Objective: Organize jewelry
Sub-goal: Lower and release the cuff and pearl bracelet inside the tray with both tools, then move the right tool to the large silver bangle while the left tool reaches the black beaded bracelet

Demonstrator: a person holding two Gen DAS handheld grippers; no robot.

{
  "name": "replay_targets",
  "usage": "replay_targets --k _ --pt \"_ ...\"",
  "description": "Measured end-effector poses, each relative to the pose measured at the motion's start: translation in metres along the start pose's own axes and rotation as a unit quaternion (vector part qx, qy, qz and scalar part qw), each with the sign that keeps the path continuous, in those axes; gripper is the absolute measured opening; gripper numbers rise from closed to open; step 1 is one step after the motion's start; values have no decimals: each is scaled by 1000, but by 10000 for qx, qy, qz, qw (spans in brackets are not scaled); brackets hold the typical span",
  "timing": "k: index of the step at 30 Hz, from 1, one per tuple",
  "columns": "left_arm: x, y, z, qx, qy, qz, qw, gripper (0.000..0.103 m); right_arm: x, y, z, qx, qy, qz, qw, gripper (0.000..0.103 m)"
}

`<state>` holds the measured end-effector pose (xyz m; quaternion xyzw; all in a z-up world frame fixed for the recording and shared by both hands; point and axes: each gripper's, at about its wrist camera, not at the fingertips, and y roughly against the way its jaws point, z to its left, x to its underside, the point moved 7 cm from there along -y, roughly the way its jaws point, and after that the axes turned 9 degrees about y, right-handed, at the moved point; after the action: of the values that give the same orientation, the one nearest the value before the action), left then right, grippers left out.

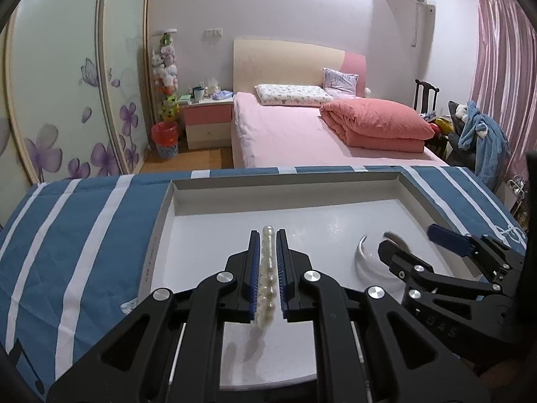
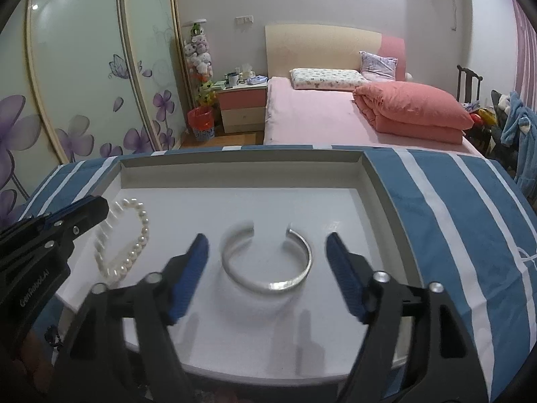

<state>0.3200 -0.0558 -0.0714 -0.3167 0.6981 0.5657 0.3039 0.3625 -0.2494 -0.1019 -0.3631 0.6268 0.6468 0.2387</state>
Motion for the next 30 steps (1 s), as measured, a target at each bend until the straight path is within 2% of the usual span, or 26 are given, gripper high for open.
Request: replay_targets --k 3,9,15,21,30 --pt "-3 3 6 -3 141 13 9999 12 -1 11 -3 -41 -41 -87 9999 75" --pt "-12 34 31 -129 389 -263 9988 12 5 45 -13 -35 -118 -295 9995 75" --pt "1 71 58 -342 495 -416 9973 12 28 87 -12 -42 -22 -346 9994 75" --pt "29 101 81 -519 554 -384 9964 12 73 125 1 -269 108 -131 9995 75" --pt "65 121 94 -566 633 -167 9963 12 145 159 53 -787 453 405 9950 75"
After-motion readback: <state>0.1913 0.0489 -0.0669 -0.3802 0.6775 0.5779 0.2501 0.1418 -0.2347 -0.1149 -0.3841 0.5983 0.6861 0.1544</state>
